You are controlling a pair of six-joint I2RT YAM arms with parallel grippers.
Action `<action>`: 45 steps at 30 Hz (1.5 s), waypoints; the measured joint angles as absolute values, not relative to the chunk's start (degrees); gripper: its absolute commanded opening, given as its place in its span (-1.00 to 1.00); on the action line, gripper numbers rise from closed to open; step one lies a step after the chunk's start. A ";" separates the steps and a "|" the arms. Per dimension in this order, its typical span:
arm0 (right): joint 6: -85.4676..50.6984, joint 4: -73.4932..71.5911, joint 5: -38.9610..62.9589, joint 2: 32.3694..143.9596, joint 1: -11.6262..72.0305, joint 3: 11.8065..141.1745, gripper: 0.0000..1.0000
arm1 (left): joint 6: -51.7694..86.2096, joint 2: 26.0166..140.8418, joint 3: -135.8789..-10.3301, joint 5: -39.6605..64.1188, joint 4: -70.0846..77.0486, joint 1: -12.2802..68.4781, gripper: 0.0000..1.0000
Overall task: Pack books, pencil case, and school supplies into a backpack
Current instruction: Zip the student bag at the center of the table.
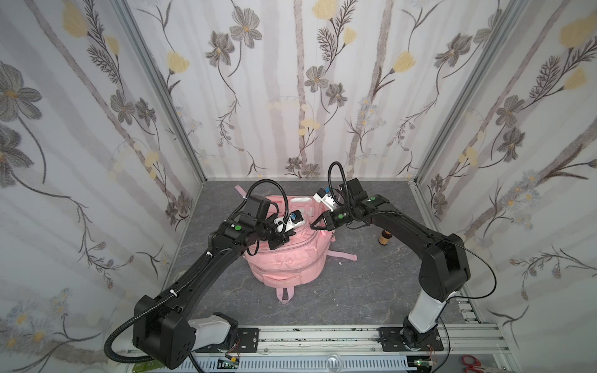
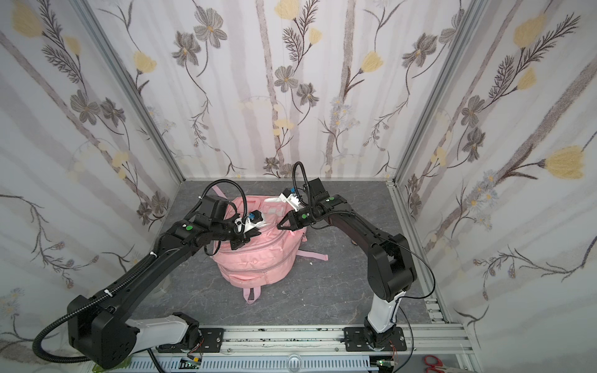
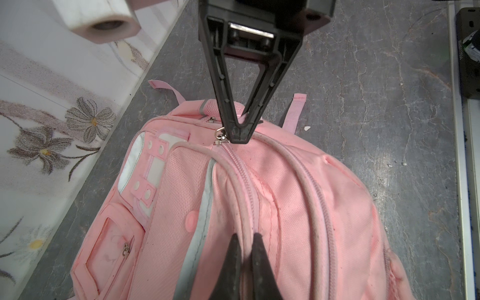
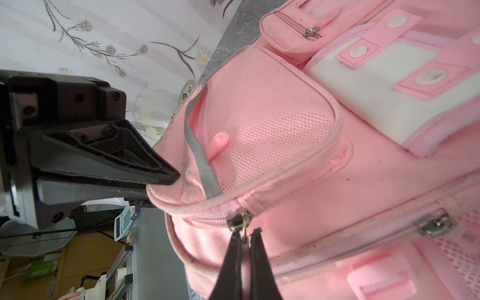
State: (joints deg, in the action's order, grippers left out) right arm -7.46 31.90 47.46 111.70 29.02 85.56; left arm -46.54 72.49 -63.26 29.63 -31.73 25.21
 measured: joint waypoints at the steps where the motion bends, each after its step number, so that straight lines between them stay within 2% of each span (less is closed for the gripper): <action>1: -7.51 32.03 47.66 111.87 28.99 85.80 -1.00 | -46.57 72.49 -63.26 29.80 -31.70 24.99 -1.00; 7: -8.69 33.15 46.94 113.36 28.69 88.84 -1.00 | -44.01 72.49 -61.49 30.28 -26.04 24.12 -1.00; 9: -9.47 33.56 45.28 114.37 28.38 91.05 -0.92 | -41.15 73.28 -59.88 30.24 -21.08 24.03 -1.00; 12: -11.25 33.69 41.93 116.53 27.55 94.96 -0.58 | -36.38 76.05 -58.13 30.06 -12.67 23.99 -1.00; 14: -12.73 32.95 36.77 117.08 26.74 96.75 -0.27 | -33.71 78.41 -58.22 29.91 -10.70 23.99 -1.00; 17: -13.67 30.52 31.31 116.97 25.45 97.82 -0.10 | -31.11 81.93 -59.94 29.80 -10.76 24.86 -1.00; 18: -14.33 30.06 30.44 116.97 25.45 97.84 -0.08 | -30.74 82.72 -60.55 29.71 -10.74 25.17 -0.90; 20: -14.48 29.95 29.10 116.64 25.54 97.58 -0.04 | -29.69 83.90 -61.28 29.34 -10.44 25.67 -0.29; 22: -14.59 29.74 27.88 115.92 25.34 96.97 -0.03 | -28.25 84.42 -61.39 28.71 -9.63 25.89 0.19; 25: -15.70 29.15 26.26 114.10 24.58 95.64 -0.02 | -26.37 84.07 -61.49 27.14 -8.32 25.82 0.54; 31: -17.78 27.46 23.86 108.66 24.43 91.81 0.00 | -22.28 78.59 -59.18 26.52 -4.82 25.85 0.71; 37: -19.27 27.38 20.36 103.61 24.01 90.94 0.00 | -17.26 68.62 -54.43 22.26 -0.14 25.82 0.74; 42: -21.82 28.01 14.31 98.26 22.35 90.91 0.01 | -13.63 58.50 -50.33 7.62 3.40 24.73 0.73; 45: -22.55 27.77 7.31 93.27 20.86 89.32 0.17 | -12.10 53.71 -46.85 -4.82 5.39 22.70 0.73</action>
